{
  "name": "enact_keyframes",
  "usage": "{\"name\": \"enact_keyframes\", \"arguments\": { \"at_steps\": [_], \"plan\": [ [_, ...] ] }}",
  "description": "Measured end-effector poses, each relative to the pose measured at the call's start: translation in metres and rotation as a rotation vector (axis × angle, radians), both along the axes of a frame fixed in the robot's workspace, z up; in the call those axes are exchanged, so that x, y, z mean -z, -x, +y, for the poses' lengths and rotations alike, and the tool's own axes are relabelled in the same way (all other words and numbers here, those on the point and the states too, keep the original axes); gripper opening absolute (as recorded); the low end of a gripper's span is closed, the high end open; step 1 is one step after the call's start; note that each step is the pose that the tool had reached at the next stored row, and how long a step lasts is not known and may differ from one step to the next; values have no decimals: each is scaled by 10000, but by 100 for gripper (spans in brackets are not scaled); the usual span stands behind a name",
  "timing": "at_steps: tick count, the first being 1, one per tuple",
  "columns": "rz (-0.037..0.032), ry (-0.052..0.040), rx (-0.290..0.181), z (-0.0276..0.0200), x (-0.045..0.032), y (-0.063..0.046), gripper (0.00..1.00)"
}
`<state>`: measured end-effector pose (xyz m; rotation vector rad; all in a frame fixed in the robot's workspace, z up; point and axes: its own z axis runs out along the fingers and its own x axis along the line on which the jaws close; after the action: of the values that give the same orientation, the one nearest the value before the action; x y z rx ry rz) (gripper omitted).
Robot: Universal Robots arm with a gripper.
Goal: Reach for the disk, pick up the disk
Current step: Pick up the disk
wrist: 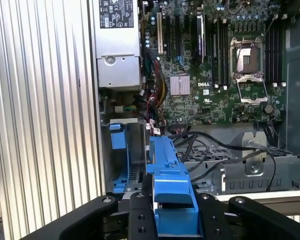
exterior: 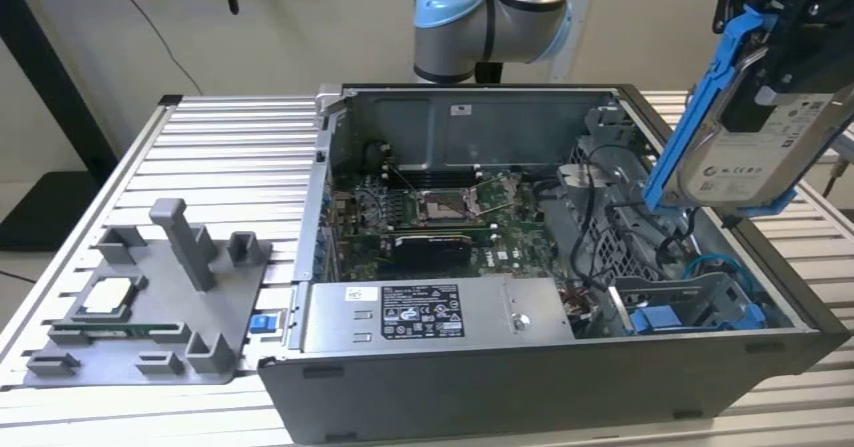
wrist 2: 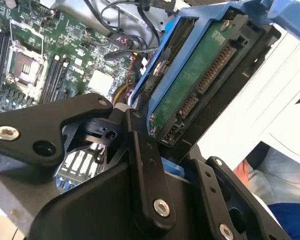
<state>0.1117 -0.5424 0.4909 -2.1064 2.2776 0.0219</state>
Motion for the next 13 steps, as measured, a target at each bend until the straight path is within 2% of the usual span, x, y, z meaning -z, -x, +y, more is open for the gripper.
{"name": "enact_keyframes", "arguments": {
  "at_steps": [2,5,7,13],
  "plan": [
    [5,6,-7,0,1,0,0],
    [96,237,-14,-3,4,0,0],
    [135,307,-24,-19,13,0,0],
    [272,322,-145,-98,94,0,0]
  ]
}}
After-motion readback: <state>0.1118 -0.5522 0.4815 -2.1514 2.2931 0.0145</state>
